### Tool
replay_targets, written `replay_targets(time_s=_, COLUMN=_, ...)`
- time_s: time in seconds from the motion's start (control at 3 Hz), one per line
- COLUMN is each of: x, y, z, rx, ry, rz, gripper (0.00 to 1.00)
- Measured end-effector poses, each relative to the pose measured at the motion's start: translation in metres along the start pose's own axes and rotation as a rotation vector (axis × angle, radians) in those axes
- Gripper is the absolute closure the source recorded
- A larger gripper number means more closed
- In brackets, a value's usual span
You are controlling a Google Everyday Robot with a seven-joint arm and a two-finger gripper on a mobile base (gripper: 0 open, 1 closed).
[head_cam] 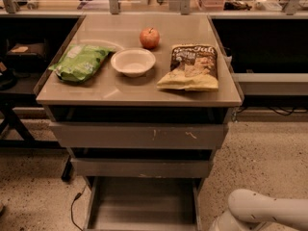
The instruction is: Close bottom drawer
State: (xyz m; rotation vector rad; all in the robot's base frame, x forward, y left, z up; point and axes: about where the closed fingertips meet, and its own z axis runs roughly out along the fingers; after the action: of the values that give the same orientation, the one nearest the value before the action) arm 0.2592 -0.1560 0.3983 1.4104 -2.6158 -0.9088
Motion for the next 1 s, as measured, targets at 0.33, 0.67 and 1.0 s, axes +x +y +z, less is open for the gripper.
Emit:
replay_targets(time_s=0.33, x=0.008, y=-0.012, z=0.021, rx=-0.030, ry=-0.015, rz=0.032, gripper=1.00)
replay_targets(time_s=0.67, x=0.019, y=-0.043, z=0.053, rx=-0.061, ry=-0.068, rz=0.079, gripper=1.00)
replay_targets(time_s=1.0, x=0.023, y=-0.074, z=0.074, rx=-0.053, ry=-0.102, rz=0.098, gripper=1.00)
